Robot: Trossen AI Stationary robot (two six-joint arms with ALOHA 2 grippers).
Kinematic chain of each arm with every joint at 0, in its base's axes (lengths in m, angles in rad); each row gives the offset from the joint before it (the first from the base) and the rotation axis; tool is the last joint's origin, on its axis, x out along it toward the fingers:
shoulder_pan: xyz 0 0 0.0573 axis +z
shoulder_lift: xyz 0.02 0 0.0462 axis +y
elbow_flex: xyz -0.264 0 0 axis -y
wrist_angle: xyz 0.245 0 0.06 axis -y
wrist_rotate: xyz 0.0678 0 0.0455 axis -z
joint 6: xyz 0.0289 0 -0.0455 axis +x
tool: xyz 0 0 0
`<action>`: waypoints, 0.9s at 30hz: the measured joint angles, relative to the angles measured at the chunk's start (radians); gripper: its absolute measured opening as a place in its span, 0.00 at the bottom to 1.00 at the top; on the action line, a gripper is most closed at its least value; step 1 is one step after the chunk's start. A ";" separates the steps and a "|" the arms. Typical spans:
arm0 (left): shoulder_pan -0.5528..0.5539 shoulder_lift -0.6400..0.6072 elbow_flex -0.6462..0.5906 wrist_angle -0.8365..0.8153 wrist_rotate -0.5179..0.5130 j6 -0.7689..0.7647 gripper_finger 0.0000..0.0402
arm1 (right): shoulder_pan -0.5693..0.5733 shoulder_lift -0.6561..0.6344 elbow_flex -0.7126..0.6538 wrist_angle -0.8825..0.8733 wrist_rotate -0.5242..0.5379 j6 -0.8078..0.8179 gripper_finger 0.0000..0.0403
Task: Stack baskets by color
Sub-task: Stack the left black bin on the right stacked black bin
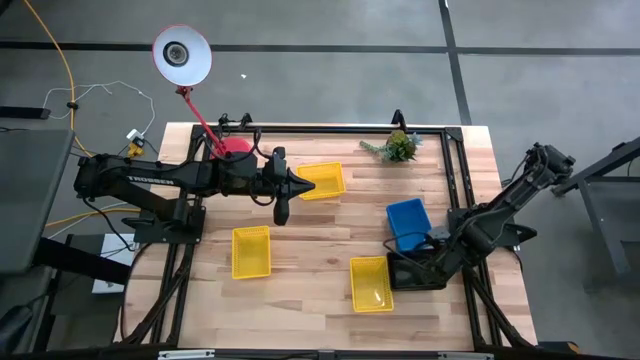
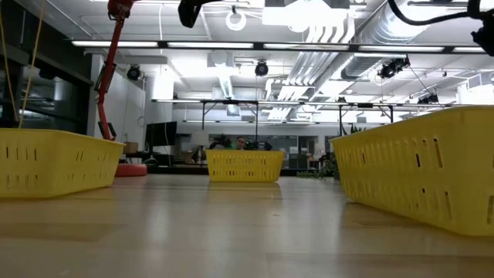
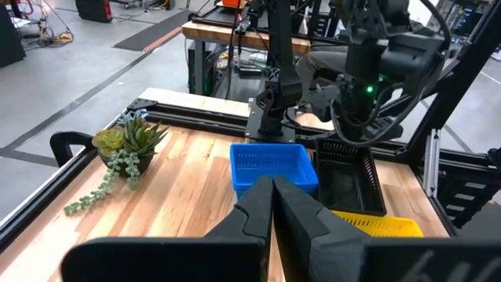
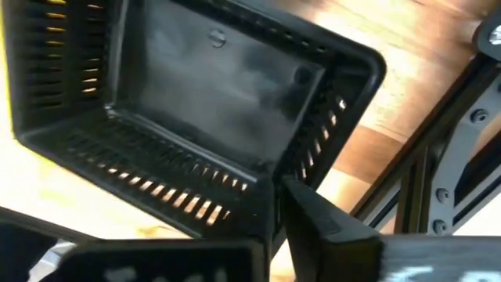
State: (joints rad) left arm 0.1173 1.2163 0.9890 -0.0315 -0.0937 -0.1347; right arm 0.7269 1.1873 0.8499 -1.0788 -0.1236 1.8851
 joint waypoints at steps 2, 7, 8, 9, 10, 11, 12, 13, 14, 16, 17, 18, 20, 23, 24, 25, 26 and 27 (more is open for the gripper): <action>0.000 0.000 0.000 0.002 -0.002 -0.009 0.00 | 0.000 0.000 -0.011 0.002 0.000 0.000 0.02; 0.000 0.000 0.000 0.003 -0.007 -0.011 0.00 | 0.000 -0.001 -0.026 -0.003 0.004 -0.018 0.02; 0.000 0.000 0.000 0.003 -0.007 -0.011 0.00 | 0.000 -0.004 -0.024 -0.004 0.008 -0.028 0.01; 0.000 0.000 0.000 0.004 -0.007 -0.012 0.00 | 0.000 -0.006 -0.014 -0.010 0.011 -0.040 0.01; 0.000 0.000 0.000 0.004 -0.007 -0.012 0.00 | 0.000 -0.012 -0.004 -0.008 0.016 -0.050 0.00; 0.000 0.000 0.000 0.004 -0.007 -0.012 0.00 | 0.001 -0.019 0.007 -0.013 0.022 -0.054 0.01; 0.000 0.000 0.000 0.005 -0.007 -0.012 0.00 | 0.001 -0.027 0.018 -0.024 0.028 -0.058 0.01; 0.000 0.000 0.000 0.005 -0.007 -0.012 0.00 | 0.001 -0.037 0.026 -0.037 0.035 -0.065 0.01; 0.000 0.000 0.000 0.005 -0.007 -0.012 0.00 | 0.000 -0.046 0.035 -0.046 0.038 -0.075 0.00; 0.000 0.000 0.000 0.005 -0.007 -0.012 0.00 | 0.000 -0.065 0.047 -0.058 0.039 -0.093 0.00; 0.000 0.000 0.000 0.006 -0.007 -0.012 0.00 | 0.000 -0.071 0.047 -0.066 0.038 -0.100 0.00; 0.000 0.000 0.000 0.006 -0.007 -0.012 0.00 | 0.001 -0.073 0.047 -0.076 0.036 -0.105 0.00; 0.000 0.000 0.000 0.006 -0.007 -0.012 0.00 | 0.000 -0.072 0.044 -0.096 0.036 -0.106 0.00; 0.000 0.000 0.000 0.006 -0.007 -0.012 0.00 | 0.000 -0.069 0.003 -0.085 0.025 -0.106 0.00; 0.000 0.000 0.000 0.006 -0.007 -0.012 0.00 | 0.000 -0.069 -0.015 -0.068 0.012 -0.106 0.00; 0.000 0.000 0.000 0.006 -0.007 -0.012 0.00 | 0.000 -0.069 -0.033 -0.046 -0.001 -0.105 0.00; 0.000 0.000 0.000 0.006 -0.007 -0.012 0.00 | 0.000 -0.069 -0.052 -0.027 -0.009 -0.101 0.00; 0.000 0.000 0.000 0.006 -0.007 -0.012 0.00 | 0.000 -0.069 -0.072 -0.012 -0.010 -0.089 0.00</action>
State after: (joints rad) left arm 0.1173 1.2163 0.9890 -0.0250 -0.1006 -0.1463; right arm 0.7265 1.1183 0.7782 -1.0911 -0.1334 1.7956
